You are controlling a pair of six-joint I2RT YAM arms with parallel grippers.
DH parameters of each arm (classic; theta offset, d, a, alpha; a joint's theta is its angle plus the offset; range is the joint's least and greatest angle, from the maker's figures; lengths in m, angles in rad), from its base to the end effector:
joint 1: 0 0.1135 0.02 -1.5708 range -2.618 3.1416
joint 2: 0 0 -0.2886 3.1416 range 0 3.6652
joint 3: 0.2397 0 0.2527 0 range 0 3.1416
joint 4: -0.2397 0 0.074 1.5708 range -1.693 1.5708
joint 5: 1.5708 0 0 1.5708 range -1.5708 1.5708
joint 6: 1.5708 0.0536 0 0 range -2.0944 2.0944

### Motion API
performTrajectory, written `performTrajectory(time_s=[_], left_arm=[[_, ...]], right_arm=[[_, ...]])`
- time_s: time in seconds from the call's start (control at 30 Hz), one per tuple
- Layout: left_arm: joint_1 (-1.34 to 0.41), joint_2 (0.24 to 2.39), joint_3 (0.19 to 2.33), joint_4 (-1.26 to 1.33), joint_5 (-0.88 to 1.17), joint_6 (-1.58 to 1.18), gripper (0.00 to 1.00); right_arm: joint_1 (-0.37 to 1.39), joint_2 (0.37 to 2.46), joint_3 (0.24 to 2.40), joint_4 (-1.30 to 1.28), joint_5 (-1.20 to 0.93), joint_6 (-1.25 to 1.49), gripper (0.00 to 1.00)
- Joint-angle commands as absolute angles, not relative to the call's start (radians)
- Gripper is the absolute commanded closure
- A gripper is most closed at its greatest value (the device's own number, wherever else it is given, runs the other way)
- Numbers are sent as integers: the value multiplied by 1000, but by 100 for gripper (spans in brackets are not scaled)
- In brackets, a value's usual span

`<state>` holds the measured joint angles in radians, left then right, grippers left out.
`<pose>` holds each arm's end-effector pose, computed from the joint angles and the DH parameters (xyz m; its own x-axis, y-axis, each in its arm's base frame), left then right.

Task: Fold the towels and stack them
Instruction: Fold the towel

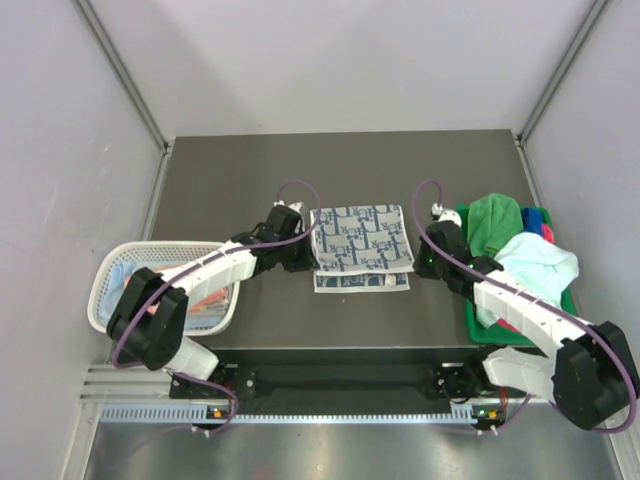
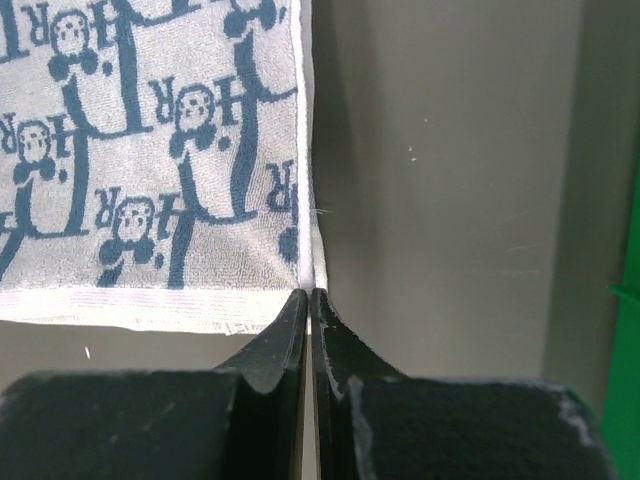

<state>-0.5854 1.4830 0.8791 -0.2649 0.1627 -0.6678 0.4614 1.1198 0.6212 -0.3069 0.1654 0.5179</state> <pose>0.2559 -0.1800 0.2141 -0.8913 -0.1423 -0.4304 0.1025 0.8617 -0.4970 0.2066 0.0929 0.2171 -0.7279 0.1834 -0.6607 0.0269 0.9705 0.2398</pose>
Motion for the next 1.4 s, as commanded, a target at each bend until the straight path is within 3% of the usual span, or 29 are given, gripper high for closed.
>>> performTrajectory(time_s=[0.0,1.1,1.23,1.3,1.37], left_arm=[[-588,1439,874,-259,144,-678,100],[-603,1497,745,-173,121,-729,100],[-604,1490,752,-190,120,-727,88],[-604,1480,759,-202,120,-723,75],[-604,1467,773,-233,112,-718,69]], right_arm=[[453,1085,606,-293,149,526,100],[491,1124,463,-172,112,572,100],[491,1121,463,-170,109,574,88],[491,1114,466,-178,107,574,82],[491,1106,472,-192,109,572,73]])
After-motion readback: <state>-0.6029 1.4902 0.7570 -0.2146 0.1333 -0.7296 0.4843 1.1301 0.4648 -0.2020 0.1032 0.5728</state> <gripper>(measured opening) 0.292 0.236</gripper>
